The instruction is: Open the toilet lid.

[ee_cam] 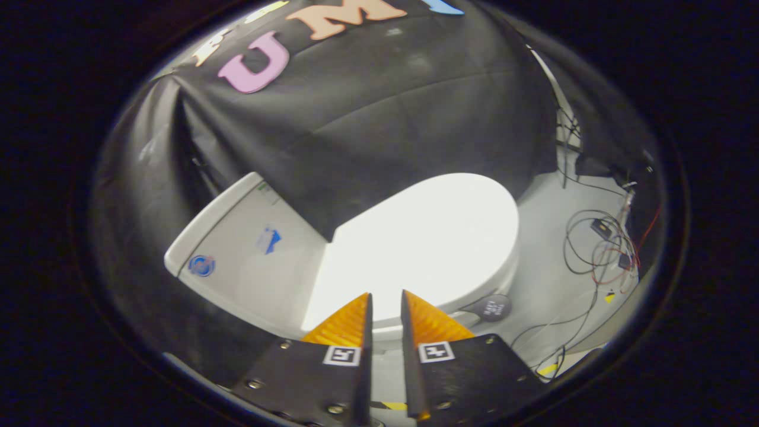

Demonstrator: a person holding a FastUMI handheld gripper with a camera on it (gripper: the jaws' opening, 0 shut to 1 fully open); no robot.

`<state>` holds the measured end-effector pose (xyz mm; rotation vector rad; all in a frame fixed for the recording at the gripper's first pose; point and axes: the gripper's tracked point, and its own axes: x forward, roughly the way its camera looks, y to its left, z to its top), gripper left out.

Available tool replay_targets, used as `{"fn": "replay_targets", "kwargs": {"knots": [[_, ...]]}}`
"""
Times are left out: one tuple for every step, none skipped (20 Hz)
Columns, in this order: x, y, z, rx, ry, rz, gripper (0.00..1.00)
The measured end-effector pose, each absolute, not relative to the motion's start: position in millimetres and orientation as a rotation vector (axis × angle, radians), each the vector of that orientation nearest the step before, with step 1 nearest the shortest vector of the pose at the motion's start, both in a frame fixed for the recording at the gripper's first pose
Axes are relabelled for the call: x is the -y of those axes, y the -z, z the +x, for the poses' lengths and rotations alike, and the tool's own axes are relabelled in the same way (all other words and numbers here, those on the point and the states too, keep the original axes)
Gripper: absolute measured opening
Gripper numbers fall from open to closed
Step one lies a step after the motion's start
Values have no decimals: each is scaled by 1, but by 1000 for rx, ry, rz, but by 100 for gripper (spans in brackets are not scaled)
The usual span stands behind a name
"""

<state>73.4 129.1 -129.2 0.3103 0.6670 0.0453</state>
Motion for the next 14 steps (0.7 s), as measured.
{"fn": "replay_targets", "kwargs": {"knots": [[-116, 140, 72, -694, -12, 296, 32], [-106, 148, 74, -707, 16, 287, 42], [-95, 160, 74, -732, 46, 281, 45], [-84, 168, 72, -757, 71, 290, 53], [-75, 177, 73, -771, 95, 311, 53], [-66, 188, 71, -795, 123, 329, 53], [-56, 199, 70, -815, 147, 350, 53], [-48, 208, 69, -830, 172, 365, 56], [-44, 216, 69, -843, 184, 389, 58], [-39, 224, 69, -859, 196, 406, 60], [-33, 230, 70, -864, 211, 436, 62], [-37, 232, 74, -864, 184, 495, 64], [-33, 234, 74, -865, 197, 542, 50], [-32, 235, 78, -845, 197, 611, 36]]}}
